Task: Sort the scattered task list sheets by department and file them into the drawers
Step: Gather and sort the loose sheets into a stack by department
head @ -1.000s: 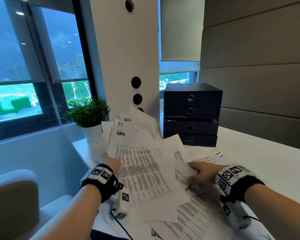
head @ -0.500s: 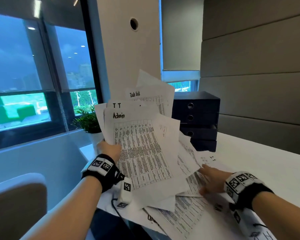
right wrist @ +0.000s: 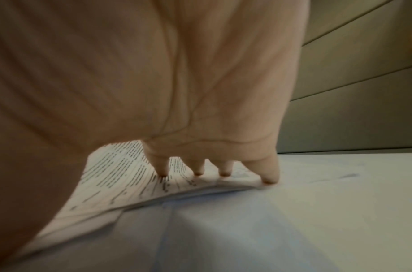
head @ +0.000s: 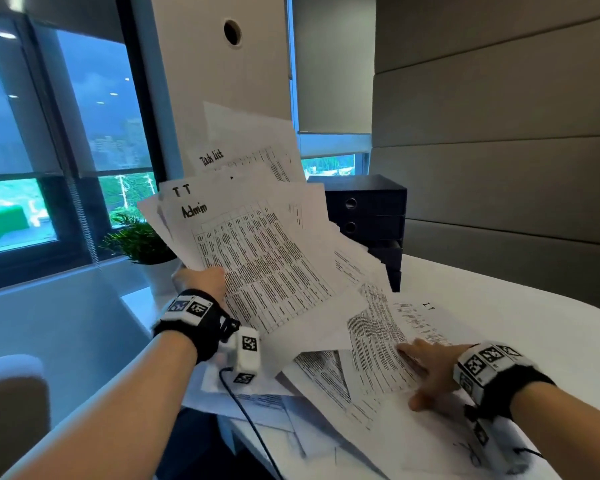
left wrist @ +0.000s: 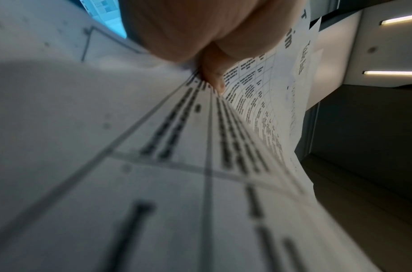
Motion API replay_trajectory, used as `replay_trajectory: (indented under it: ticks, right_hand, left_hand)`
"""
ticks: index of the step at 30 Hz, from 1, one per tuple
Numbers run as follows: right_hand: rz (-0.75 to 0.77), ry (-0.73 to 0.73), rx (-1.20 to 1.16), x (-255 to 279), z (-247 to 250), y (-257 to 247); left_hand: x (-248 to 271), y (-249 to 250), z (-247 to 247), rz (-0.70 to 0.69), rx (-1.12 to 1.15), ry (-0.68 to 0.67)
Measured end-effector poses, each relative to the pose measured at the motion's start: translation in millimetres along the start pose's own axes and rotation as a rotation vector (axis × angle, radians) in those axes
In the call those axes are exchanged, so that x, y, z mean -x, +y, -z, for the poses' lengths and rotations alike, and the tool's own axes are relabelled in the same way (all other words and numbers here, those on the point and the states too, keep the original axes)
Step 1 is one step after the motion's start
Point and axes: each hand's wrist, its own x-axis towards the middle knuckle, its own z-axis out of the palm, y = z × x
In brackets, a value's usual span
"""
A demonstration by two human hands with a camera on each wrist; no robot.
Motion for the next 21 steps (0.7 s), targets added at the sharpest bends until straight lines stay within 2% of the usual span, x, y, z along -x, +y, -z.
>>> replay_trajectory:
  ticks: [3,6,8,11,21]
  right_hand:
    - [-0.027,-0.012,-0.008,2,1,10]
    - [-0.081,0.061,0.039,5,4,9]
    - [-0.027,0.076,0.042,5,6,-2]
    - [0.087,0.024,0.022,5,3,-21]
    - [0.016,0.042,0.058,4,8,2]
  left_hand:
    - [-6,14,-8,-0.028,0.078,0.003]
    - [-15,23,-16,-0.058,0.092,-0.018]
    - [-18,25,-24,-0.067,0.073,-0.053]
    - [-14,28,-37,-0.076,0.055,-0.068]
    - [-21,78,-53,-0.077,0.079,-0.064]
